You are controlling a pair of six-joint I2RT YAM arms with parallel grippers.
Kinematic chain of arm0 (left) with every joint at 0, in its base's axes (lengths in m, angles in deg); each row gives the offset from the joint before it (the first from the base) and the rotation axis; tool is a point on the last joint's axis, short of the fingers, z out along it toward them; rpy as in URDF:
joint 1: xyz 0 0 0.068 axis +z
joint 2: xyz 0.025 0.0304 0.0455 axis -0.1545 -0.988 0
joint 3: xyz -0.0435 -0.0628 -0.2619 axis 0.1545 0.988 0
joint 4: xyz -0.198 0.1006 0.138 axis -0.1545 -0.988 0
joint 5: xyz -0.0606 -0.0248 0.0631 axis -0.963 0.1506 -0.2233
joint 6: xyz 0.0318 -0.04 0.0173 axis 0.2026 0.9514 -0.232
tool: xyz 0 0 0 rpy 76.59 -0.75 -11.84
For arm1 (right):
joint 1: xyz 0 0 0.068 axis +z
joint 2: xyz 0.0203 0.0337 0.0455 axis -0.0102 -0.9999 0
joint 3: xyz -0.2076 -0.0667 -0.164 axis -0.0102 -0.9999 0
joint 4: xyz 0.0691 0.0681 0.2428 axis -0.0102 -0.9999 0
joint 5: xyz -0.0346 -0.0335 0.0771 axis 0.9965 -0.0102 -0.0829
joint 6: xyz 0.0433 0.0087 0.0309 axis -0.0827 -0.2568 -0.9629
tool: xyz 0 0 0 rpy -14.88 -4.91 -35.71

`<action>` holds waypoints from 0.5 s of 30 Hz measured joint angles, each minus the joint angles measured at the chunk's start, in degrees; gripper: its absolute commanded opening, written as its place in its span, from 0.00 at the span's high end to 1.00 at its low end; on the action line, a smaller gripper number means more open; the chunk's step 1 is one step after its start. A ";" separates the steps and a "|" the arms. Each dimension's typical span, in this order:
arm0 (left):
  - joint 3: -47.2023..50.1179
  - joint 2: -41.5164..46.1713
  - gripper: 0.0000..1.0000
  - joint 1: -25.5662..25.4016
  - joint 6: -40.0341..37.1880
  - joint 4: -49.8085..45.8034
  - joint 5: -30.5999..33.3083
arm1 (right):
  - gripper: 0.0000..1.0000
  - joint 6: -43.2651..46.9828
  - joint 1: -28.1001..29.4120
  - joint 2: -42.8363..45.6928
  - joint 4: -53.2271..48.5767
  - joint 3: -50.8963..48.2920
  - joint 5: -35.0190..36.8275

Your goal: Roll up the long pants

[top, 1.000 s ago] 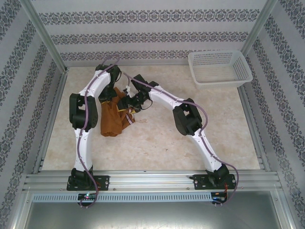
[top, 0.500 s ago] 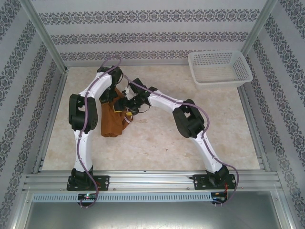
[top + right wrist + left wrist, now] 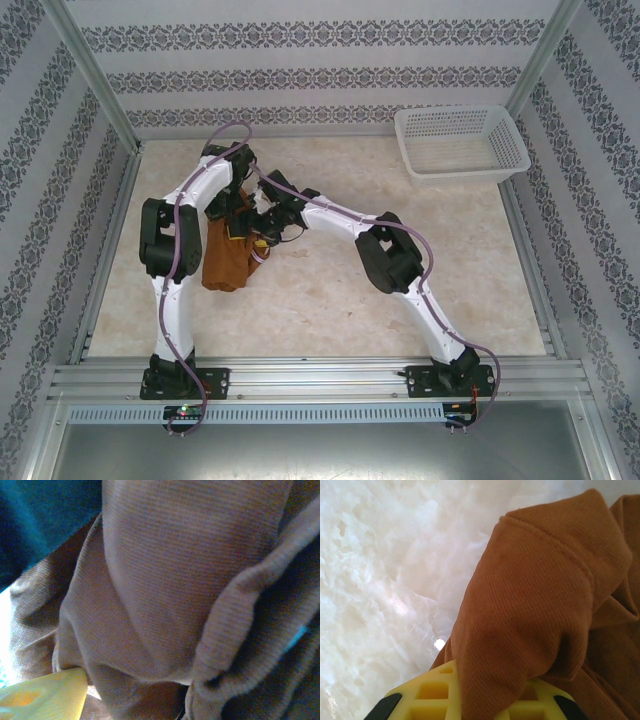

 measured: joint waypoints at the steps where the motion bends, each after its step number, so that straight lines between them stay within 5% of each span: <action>1: 0.22 0.09 1.00 0.00 0.17 0.22 0.02 | 0.28 0.59 0.28 -0.35 -1.07 0.92 1.16; 6: 3.15 2.36 1.00 0.02 1.88 2.67 0.07 | 0.39 4.46 2.03 -2.05 -8.59 6.49 8.92; 10: 6.40 5.25 1.00 0.50 3.69 5.25 0.00 | 0.64 5.92 2.86 -3.10 -10.88 9.05 12.81; 13: 8.26 7.34 1.00 0.76 4.83 6.78 -0.13 | 1.00 6.54 3.08 -3.50 -10.67 9.40 13.51; 15: 8.33 8.81 0.91 0.70 5.01 7.63 -0.74 | 1.00 6.27 3.28 -3.72 -9.60 9.18 13.60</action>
